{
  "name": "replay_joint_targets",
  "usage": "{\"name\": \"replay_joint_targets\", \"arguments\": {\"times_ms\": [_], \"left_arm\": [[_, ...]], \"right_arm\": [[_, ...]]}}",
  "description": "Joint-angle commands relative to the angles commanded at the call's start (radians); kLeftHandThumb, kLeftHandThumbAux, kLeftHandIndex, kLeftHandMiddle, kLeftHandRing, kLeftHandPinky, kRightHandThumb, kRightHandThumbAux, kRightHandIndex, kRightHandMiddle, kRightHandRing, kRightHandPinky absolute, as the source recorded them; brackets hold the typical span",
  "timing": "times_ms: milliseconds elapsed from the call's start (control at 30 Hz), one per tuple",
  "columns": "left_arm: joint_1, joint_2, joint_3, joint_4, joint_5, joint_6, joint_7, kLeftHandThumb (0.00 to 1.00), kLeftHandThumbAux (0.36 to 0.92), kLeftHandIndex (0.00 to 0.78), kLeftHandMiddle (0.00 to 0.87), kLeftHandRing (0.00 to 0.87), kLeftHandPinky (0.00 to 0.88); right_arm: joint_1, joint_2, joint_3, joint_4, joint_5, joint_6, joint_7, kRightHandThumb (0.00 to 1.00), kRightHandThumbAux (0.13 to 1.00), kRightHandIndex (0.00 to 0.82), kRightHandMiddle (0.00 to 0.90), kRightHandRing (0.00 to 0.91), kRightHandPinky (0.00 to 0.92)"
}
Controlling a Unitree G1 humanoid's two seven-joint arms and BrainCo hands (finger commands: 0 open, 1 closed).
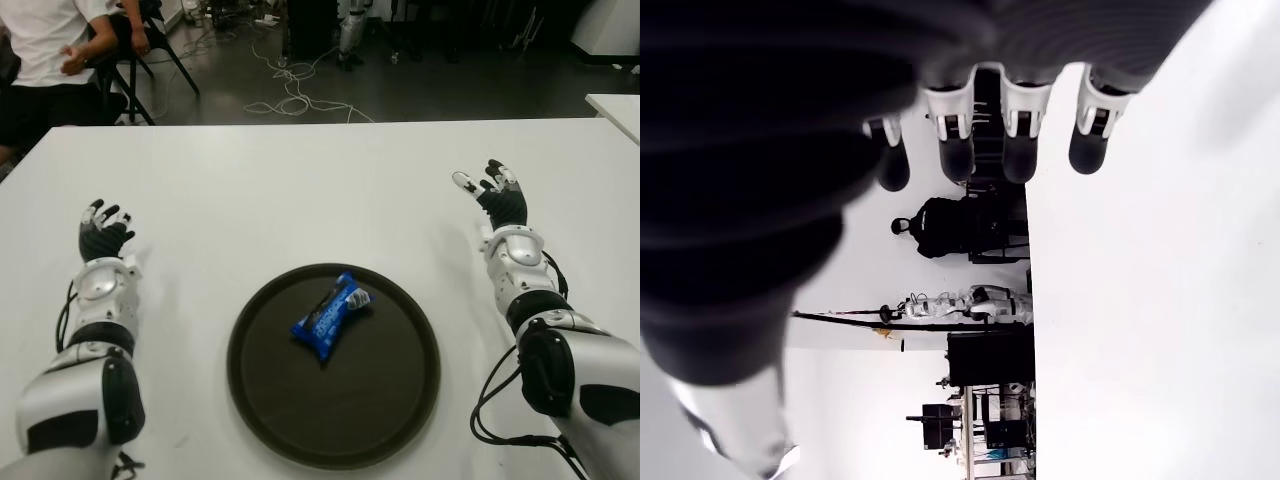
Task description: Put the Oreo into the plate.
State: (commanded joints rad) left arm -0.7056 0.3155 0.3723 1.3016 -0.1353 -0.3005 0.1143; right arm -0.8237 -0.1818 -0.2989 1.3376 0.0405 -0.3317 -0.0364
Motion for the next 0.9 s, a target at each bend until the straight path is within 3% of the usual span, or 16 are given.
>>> {"name": "replay_joint_targets", "arguments": {"times_ms": [233,633,900], "left_arm": [[0.000,0.001,0.000,0.000,0.000,0.003,0.001,0.316,0.727,0.085,0.181,0.211,0.245],[-0.001,-0.003,0.001,-0.002,-0.001,-0.001,0.005,0.314,0.737,0.083,0.187,0.213,0.246],[-0.003,-0.001,0.006,0.003,-0.005,0.007,0.005,0.325,0.731,0.082,0.185,0.210,0.239]], "right_arm": [[0.003,-0.005,0.027,0.000,-0.025,-0.005,-0.007,0.000,0.726,0.030,0.050,0.024,0.000],[0.003,-0.003,0.014,0.000,-0.015,-0.007,0.004,0.000,0.676,0.048,0.067,0.043,0.000],[0.003,-0.002,0.016,-0.001,-0.018,-0.004,-0.002,0.000,0.694,0.052,0.070,0.049,0.001]]}}
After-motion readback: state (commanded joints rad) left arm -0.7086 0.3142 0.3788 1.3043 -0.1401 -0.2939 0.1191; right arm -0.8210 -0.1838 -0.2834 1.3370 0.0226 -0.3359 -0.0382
